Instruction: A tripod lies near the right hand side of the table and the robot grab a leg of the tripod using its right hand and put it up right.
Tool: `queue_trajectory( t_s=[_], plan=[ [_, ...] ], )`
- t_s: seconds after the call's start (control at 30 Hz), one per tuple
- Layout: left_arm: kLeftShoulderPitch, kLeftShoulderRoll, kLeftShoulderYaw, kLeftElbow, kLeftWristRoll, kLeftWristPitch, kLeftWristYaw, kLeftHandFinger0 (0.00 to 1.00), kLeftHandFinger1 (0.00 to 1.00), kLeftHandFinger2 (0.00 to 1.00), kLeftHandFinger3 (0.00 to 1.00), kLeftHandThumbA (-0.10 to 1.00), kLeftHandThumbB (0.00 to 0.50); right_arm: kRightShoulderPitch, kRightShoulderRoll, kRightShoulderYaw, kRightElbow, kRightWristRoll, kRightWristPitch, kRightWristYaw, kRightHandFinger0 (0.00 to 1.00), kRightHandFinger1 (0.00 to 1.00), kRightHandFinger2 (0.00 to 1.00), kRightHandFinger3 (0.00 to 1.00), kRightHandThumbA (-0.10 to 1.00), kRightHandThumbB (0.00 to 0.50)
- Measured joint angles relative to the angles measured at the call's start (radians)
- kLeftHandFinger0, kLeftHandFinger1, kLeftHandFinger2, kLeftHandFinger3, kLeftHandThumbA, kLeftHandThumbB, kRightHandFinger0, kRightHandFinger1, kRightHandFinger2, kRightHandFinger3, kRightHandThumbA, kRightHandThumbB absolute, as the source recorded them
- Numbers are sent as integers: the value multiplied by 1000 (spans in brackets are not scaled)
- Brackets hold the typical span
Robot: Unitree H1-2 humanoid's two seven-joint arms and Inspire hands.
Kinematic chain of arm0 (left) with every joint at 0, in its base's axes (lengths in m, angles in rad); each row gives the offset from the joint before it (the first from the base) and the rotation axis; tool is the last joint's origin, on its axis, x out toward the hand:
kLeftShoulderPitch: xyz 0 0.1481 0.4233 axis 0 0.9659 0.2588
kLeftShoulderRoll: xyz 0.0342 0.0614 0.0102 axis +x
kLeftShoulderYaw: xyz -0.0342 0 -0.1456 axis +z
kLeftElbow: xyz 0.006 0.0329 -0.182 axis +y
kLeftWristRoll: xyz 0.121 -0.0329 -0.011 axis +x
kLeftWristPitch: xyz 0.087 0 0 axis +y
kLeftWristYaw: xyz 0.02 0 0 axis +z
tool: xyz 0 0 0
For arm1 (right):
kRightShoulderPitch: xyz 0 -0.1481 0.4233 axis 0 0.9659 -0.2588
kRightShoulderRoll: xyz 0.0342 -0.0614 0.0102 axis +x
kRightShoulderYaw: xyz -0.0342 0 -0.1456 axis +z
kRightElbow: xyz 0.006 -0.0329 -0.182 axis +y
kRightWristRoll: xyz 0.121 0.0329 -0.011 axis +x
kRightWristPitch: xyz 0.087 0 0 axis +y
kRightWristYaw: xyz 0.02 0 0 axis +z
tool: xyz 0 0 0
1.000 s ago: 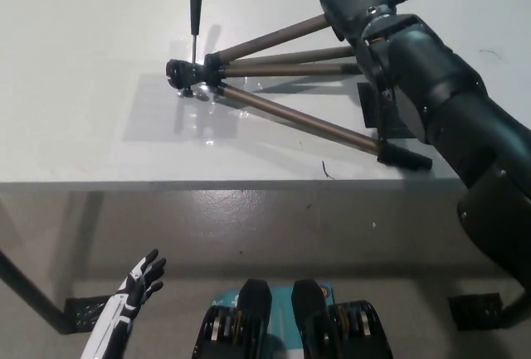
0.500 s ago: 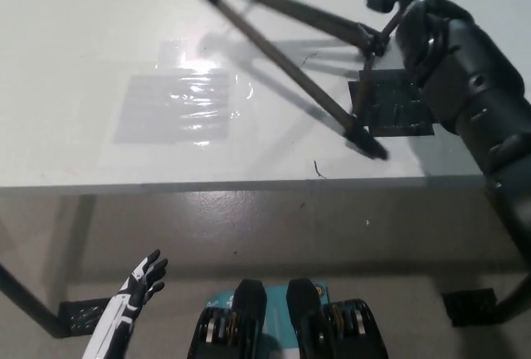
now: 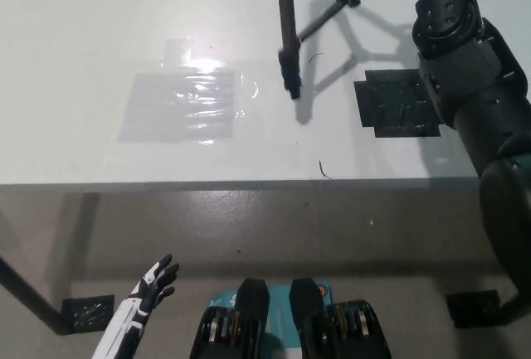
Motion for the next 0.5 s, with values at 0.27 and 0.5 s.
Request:
queue_trajectory(
  t_s=[0.27,0.5],
  plan=[
    [9,0,0,-1,-1,-8,-5,1000,1000,1000,1000,1000,309,32,58,-32,11,85,-60,-69,0,0,283,334,-100,116],
    [23,0,0,-8,-4,-11,-13,1000,1000,1000,1000,1000,325,106,117,-31,61,132,-103,-95,0,0,330,172,-100,135]
  ],
)
